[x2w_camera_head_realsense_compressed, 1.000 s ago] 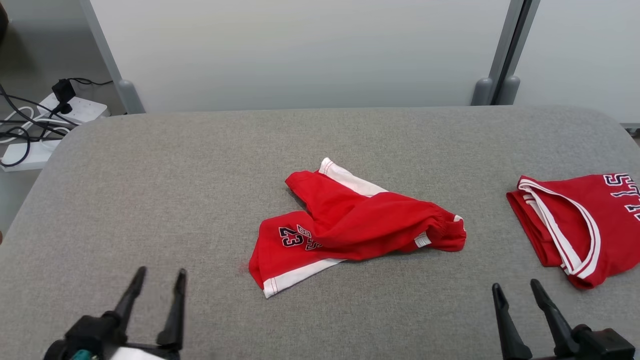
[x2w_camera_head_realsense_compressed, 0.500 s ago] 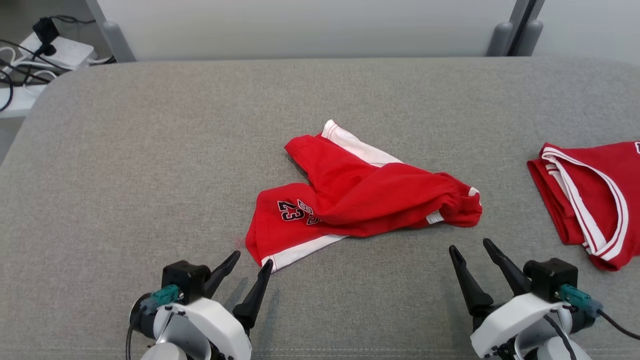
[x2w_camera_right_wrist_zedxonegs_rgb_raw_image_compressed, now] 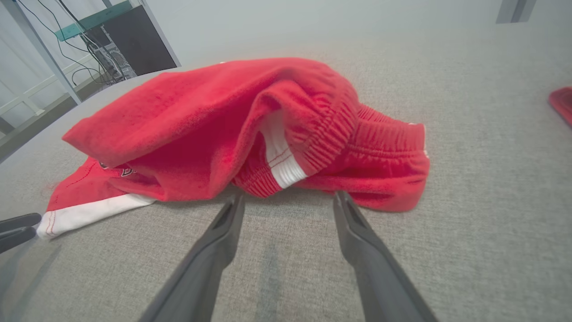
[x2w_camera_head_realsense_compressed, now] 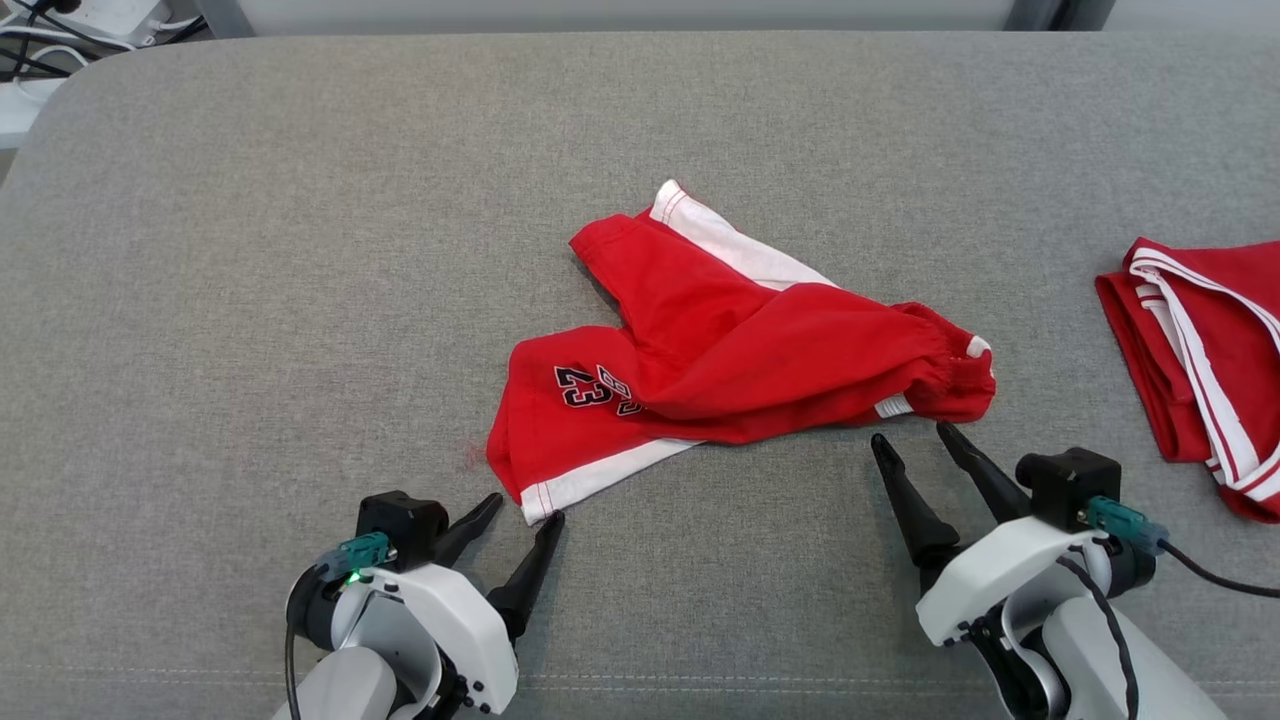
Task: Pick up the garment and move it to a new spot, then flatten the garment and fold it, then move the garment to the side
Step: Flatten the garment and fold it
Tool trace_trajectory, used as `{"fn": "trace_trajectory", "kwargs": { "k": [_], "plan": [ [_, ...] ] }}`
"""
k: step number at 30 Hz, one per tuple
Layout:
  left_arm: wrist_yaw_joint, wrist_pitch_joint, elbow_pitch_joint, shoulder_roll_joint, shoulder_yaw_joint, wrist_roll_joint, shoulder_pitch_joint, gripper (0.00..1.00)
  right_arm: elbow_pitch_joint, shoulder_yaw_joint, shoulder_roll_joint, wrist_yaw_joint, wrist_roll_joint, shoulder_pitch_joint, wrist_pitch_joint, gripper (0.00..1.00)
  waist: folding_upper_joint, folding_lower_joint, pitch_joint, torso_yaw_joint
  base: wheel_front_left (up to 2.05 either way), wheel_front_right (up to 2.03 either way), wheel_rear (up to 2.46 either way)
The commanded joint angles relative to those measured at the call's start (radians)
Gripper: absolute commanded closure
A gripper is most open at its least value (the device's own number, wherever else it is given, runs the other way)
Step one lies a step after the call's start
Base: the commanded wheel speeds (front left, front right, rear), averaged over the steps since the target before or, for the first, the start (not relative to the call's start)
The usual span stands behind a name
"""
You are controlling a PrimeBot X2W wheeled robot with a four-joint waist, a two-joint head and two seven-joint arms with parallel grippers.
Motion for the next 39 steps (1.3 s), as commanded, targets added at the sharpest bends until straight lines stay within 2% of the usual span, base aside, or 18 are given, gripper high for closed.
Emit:
{"fn": "trace_trajectory", "kwargs": {
  "k": [1, 12, 13, 15, 16, 18, 26, 33, 39],
  "plan": [
    [-0.006, -0.011, -0.010, 0.022, 0.024, -0.011, -0.048, 0.00, -0.009, 0.022, -0.008, 0.004, 0.010, -0.026, -0.020, 0.00, -0.0001, 0.0000, 0.002, 0.000, 0.00, 0.00, 0.00],
    [-0.007, -0.058, 0.033, 0.030, -0.052, -0.046, -0.097, 0.00, 0.043, 0.067, -0.010, 0.004, 0.049, -0.089, -0.038, 0.00, -0.0001, 0.0000, 0.023, 0.000, 0.00, 0.00, 0.00],
    [-0.007, -0.060, 0.036, 0.030, -0.061, -0.052, -0.101, 0.07, 0.045, 0.070, -0.010, 0.004, 0.051, -0.093, -0.039, 0.00, -0.0001, 0.0000, 0.025, 0.000, 0.00, 0.00, 0.00],
    [-0.007, -0.058, 0.042, 0.032, -0.078, -0.065, -0.108, 0.59, 0.046, 0.072, -0.010, 0.004, 0.057, -0.100, -0.039, 0.00, -0.0001, 0.0000, 0.028, 0.000, 0.00, 0.00, 0.00],
    [-0.007, -0.057, 0.045, 0.033, -0.087, -0.076, -0.110, 1.00, 0.046, 0.074, -0.009, 0.004, 0.059, -0.103, -0.039, 0.45, -0.0001, 0.0000, 0.030, -0.001, 0.00, 0.00, 0.00],
    [-0.007, -0.058, 0.054, 0.037, -0.100, -0.089, -0.117, 1.00, 0.049, 0.075, -0.009, 0.004, 0.065, -0.106, -0.039, 1.00, -0.0001, 0.0000, 0.032, 0.000, 0.00, 0.00, 0.00],
    [-0.007, -0.095, 0.058, 0.066, -0.115, -0.120, -0.101, 1.00, -0.016, 0.060, -0.042, 0.004, 0.068, -0.032, -0.040, 1.00, -0.0001, 0.0000, 0.022, -0.001, 0.00, 0.00, 0.00],
    [0.019, -0.095, -0.043, 0.120, -0.097, -0.138, -0.026, 1.00, -0.145, -0.006, -0.082, 0.004, 0.072, 0.126, -0.040, 1.00, -0.0001, 0.0000, 0.008, 0.001, 0.00, 0.00, 0.00],
    [0.083, -0.031, -0.315, 0.226, -0.054, -0.193, 0.139, 1.00, -0.349, -0.051, -0.160, 0.004, 0.103, 0.362, -0.017, 1.00, -0.0001, 0.0000, 0.012, 0.000, 0.00, 0.00, 0.00]
  ]
}}
